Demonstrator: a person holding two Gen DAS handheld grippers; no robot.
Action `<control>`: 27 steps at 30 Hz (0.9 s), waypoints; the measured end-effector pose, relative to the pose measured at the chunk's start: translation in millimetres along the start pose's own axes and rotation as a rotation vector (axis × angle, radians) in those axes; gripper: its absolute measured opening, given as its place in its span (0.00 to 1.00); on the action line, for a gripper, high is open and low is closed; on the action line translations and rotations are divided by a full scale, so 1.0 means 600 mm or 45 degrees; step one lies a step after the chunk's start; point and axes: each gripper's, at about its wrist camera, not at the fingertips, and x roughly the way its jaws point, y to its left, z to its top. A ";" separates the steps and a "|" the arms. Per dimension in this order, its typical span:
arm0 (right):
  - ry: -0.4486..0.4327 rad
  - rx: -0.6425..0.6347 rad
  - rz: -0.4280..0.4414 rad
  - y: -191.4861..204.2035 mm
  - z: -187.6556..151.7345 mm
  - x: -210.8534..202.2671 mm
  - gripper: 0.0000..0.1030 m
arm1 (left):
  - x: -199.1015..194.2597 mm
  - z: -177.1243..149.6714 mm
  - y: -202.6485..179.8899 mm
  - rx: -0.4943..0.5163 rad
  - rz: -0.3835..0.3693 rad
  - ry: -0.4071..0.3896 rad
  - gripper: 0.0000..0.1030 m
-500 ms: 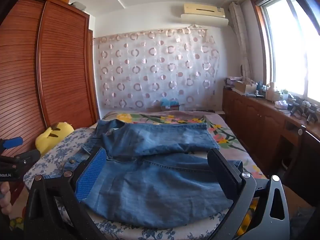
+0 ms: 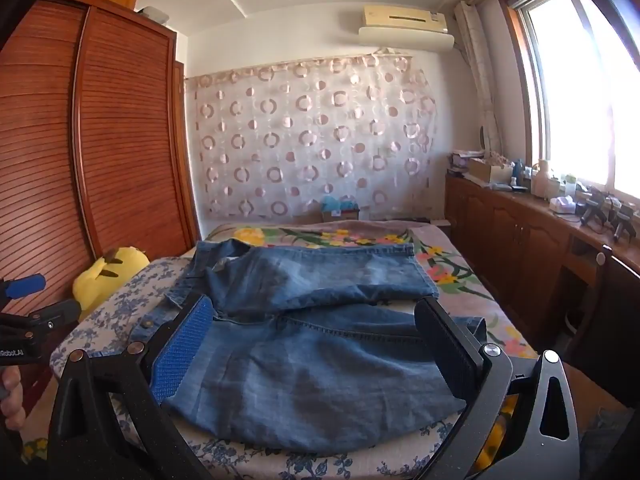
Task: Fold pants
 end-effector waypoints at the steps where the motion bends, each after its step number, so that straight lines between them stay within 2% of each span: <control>1: 0.000 0.001 0.001 0.000 0.000 -0.001 1.00 | -0.001 0.001 0.000 0.000 0.000 -0.001 1.00; 27: -0.002 0.000 0.002 0.004 0.003 -0.006 1.00 | 0.001 -0.003 0.005 -0.007 0.010 -0.017 1.00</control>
